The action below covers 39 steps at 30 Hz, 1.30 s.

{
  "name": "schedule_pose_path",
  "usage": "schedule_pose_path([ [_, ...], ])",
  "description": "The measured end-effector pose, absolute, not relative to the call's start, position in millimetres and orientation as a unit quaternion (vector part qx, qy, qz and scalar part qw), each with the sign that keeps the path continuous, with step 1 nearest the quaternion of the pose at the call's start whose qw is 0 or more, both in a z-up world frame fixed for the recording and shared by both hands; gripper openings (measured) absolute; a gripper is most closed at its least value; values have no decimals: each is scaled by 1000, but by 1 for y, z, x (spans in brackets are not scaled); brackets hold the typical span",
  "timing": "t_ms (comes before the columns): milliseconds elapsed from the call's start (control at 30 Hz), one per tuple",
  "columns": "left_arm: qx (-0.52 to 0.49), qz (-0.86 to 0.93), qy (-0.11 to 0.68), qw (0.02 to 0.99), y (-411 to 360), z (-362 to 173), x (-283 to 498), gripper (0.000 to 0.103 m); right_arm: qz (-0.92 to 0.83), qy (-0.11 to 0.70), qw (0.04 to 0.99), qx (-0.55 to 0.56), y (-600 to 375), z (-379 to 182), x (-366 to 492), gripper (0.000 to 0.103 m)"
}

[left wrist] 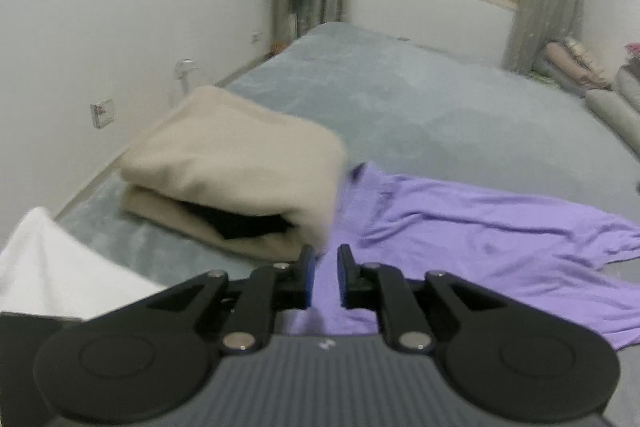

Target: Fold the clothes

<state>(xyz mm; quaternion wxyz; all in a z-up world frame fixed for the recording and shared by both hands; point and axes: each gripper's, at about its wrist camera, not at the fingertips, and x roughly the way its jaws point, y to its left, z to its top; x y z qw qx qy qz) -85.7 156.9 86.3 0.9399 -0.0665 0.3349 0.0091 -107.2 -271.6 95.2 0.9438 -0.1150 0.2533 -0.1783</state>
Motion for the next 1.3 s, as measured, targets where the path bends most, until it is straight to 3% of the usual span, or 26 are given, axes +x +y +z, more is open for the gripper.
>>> schedule_pose_path([
  [67,-64,-9,337,939,147,83,-83,14,-117,267,954,-73,-265,96,-104,36],
  [200,-33,-27,359,932,118,66,-71,18,-52,317,943,-89,-232,79,-81,38],
  [333,-3,-17,406,914,103,46,-65,20,-41,378,917,-121,-224,59,-74,39],
  [500,-10,-32,393,919,105,54,-74,26,-58,391,913,-100,-254,65,-98,40],
  [633,-14,-69,366,928,89,61,-76,44,-82,366,923,-83,-267,76,-96,41],
  [700,13,-64,358,932,68,53,-70,47,-64,344,935,-64,-262,82,-89,42],
  [800,31,-55,350,935,44,39,-61,57,-25,315,947,-55,-240,86,-72,53],
  [867,42,-57,350,934,31,27,-56,92,-7,302,952,-55,-227,84,-59,62],
  [900,58,-57,347,934,24,23,-56,101,1,301,952,-54,-220,81,-52,64],
  [933,70,-55,344,935,21,20,-57,103,9,302,952,-54,-213,78,-45,64],
  [1300,49,-58,353,933,30,14,-60,103,19,327,940,-100,-188,50,-35,75],
])
